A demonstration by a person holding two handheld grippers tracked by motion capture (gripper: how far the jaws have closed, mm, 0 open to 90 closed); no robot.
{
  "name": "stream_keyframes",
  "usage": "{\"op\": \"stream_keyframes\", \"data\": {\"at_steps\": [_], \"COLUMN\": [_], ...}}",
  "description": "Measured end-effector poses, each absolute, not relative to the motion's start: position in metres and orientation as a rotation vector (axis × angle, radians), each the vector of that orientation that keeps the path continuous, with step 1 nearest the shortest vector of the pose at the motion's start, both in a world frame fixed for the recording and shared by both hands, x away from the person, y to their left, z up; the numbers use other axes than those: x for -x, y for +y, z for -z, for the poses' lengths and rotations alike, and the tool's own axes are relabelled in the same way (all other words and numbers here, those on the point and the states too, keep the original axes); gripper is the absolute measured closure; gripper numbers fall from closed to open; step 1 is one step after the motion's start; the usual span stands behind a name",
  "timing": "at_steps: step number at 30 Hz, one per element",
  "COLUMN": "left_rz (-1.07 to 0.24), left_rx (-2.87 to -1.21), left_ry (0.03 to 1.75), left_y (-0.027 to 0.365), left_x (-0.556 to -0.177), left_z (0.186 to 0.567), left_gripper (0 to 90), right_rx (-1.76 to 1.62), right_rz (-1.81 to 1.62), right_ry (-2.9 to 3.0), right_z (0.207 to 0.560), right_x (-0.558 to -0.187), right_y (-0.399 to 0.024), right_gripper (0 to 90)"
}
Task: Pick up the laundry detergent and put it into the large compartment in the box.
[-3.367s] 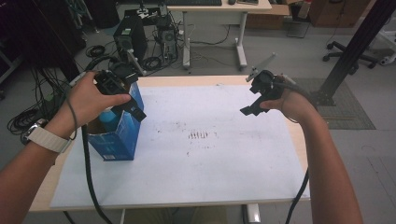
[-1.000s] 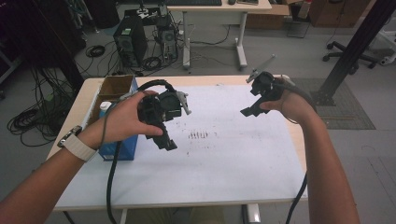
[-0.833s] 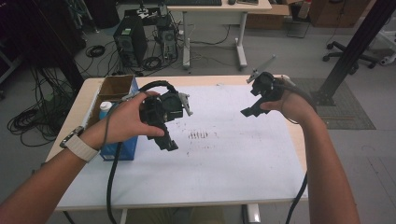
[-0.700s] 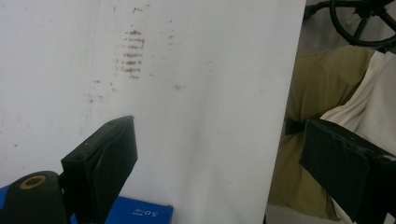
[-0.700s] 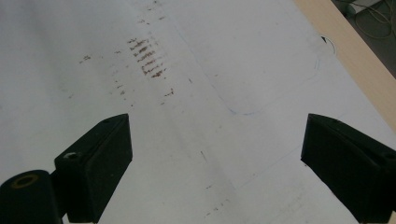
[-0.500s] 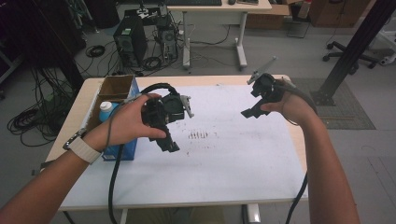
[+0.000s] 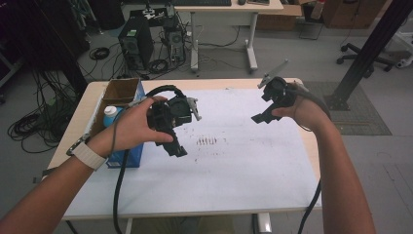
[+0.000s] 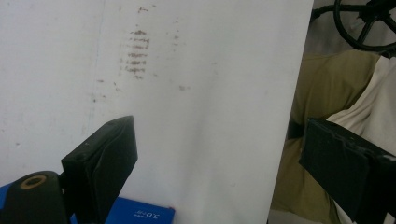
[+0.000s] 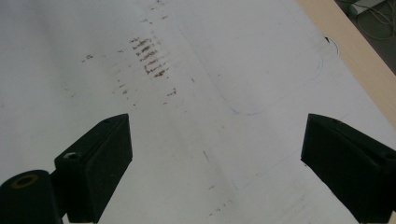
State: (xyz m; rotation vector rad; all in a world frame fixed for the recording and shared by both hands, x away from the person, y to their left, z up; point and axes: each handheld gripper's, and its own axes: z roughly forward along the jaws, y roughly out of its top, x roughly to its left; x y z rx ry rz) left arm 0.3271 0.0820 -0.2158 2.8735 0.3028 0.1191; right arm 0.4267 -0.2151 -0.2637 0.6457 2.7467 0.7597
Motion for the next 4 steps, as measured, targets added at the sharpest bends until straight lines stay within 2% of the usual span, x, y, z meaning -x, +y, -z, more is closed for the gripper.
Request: {"op": "stream_keyframes", "data": {"at_steps": [4], "left_rz": [-0.117], "left_rx": [-2.870], "left_ry": [0.307], "left_y": [0.0821], "left_x": [-0.3282], "left_z": [0.2159], "left_gripper": [11.5], "right_rx": [-0.648], "right_rz": [-0.765], "right_ry": [2.745], "right_z": [0.2641], "right_x": [-0.4261], "right_y": [-0.2161], "right_gripper": [8.8]}}
